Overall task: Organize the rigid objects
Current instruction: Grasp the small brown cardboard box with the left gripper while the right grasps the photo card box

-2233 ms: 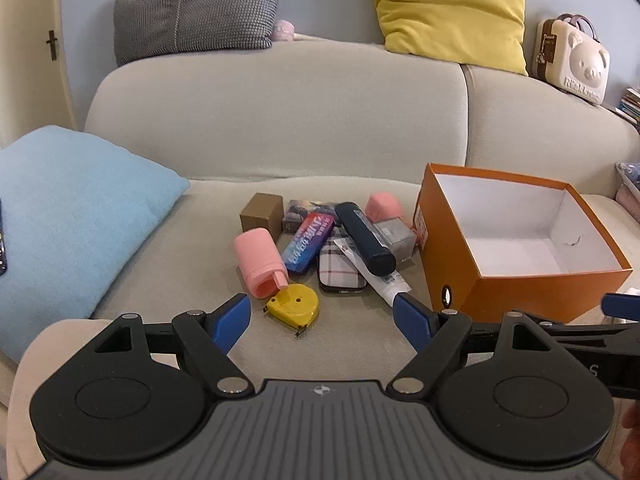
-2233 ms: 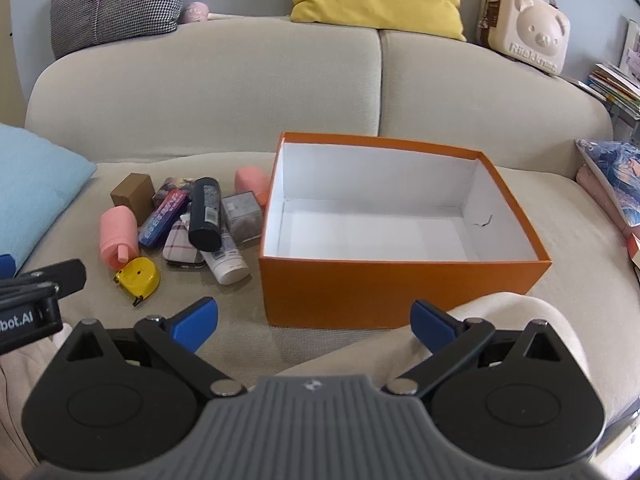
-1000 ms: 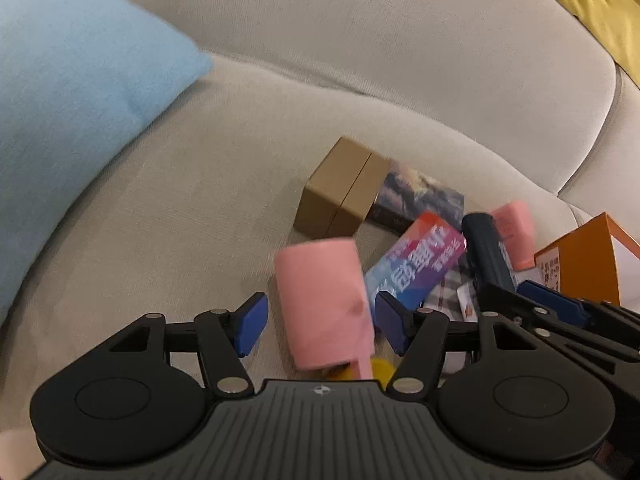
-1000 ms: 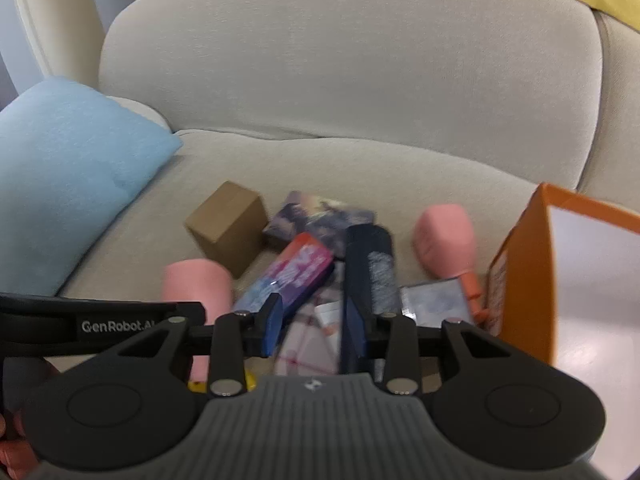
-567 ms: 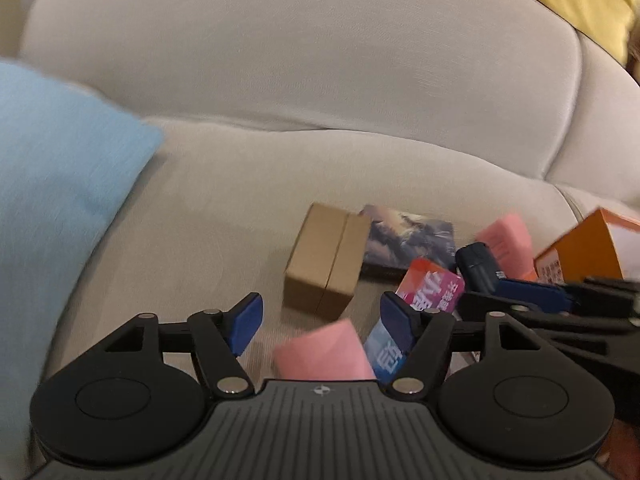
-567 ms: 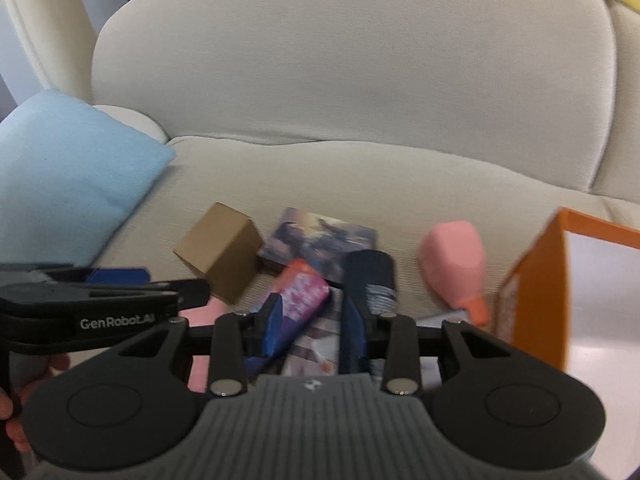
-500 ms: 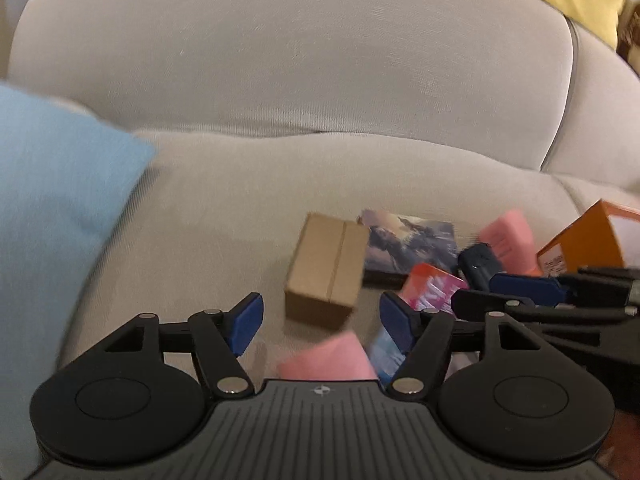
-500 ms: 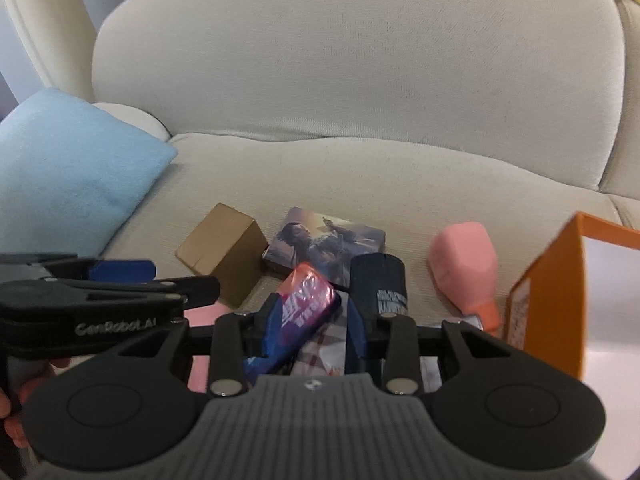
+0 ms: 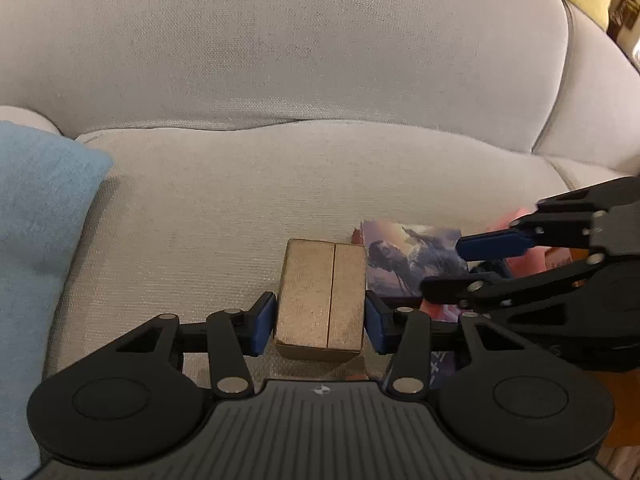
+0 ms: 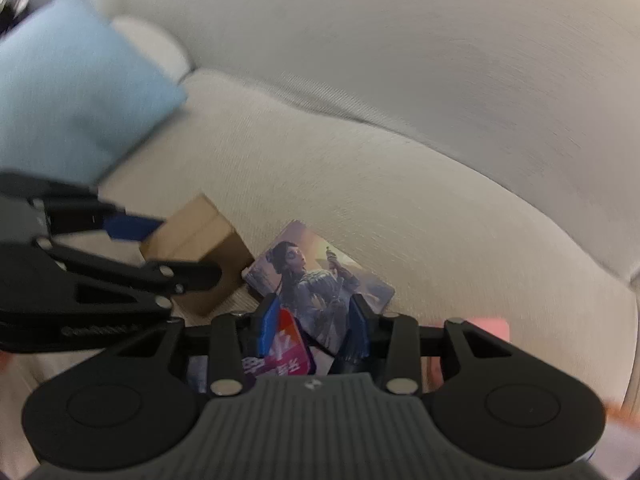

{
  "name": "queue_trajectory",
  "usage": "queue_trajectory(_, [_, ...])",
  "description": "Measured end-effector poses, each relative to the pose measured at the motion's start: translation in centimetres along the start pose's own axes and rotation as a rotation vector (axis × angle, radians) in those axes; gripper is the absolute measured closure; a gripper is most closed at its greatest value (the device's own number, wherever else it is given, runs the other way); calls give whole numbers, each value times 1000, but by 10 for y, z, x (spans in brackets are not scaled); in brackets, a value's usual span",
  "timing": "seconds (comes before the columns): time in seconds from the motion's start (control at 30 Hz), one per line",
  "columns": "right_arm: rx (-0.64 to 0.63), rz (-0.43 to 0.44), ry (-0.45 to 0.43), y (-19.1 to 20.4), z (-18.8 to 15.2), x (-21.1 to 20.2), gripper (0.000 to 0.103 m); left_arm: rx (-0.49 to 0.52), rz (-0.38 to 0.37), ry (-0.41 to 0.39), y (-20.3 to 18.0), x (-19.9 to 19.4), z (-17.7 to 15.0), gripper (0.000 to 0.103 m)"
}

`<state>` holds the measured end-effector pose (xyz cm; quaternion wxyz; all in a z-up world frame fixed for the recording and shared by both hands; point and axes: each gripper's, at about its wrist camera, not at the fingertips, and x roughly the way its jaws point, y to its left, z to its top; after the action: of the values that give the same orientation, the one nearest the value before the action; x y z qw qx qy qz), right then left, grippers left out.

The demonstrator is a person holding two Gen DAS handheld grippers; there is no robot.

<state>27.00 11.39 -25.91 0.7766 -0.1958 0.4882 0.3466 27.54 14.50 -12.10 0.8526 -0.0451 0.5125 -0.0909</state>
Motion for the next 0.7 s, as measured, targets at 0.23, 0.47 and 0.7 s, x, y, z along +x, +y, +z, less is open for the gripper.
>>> queue_trajectory(0.23, [-198, -12, 68, 18, 13, 24, 41, -17, 16, 17, 3, -1, 5, 51])
queue_trajectory(0.47, [-393, -102, 102, 45, 13, 45, 36, -69, 3, 2, 8, -2, 2, 51])
queue_trajectory(0.7, [-506, -166, 112, 50, 13, 56, 38, -96, 0, -1, 11, -4, 1, 51])
